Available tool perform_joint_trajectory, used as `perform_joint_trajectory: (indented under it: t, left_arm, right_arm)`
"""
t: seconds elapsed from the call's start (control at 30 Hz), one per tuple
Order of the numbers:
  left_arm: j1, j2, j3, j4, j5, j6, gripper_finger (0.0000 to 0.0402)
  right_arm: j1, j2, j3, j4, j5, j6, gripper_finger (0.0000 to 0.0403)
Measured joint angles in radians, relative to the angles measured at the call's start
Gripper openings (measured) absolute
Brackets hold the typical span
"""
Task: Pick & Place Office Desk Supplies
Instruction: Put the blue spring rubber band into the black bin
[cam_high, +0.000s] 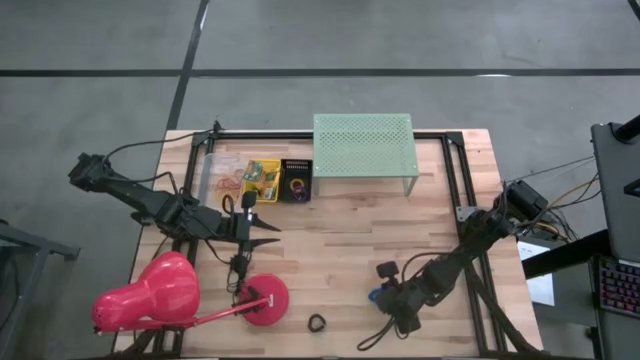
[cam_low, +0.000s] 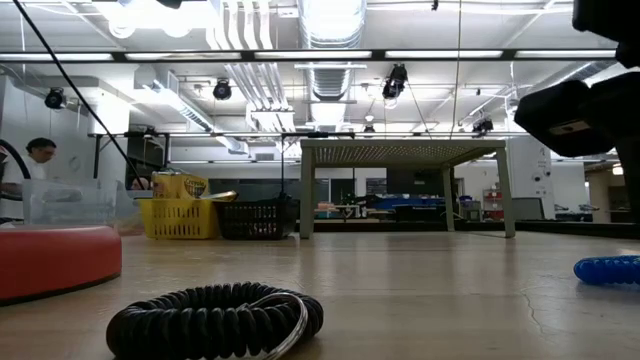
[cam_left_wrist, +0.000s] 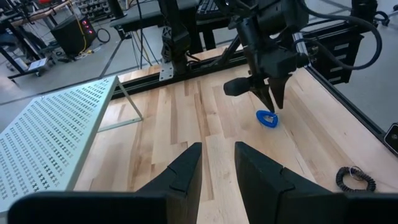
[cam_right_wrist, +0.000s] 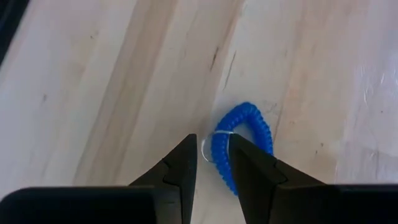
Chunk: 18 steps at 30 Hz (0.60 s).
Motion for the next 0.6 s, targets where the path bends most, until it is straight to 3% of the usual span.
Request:
perform_joint_trajectory:
  t: [0.6]
  left_arm:
    - [0.000,0.000,0.000,0.000,0.000,0.000,0.0098]
  right_arm:
    - [0.000,0.000,-0.063,-0.026,0.001,0.001,0.0082]
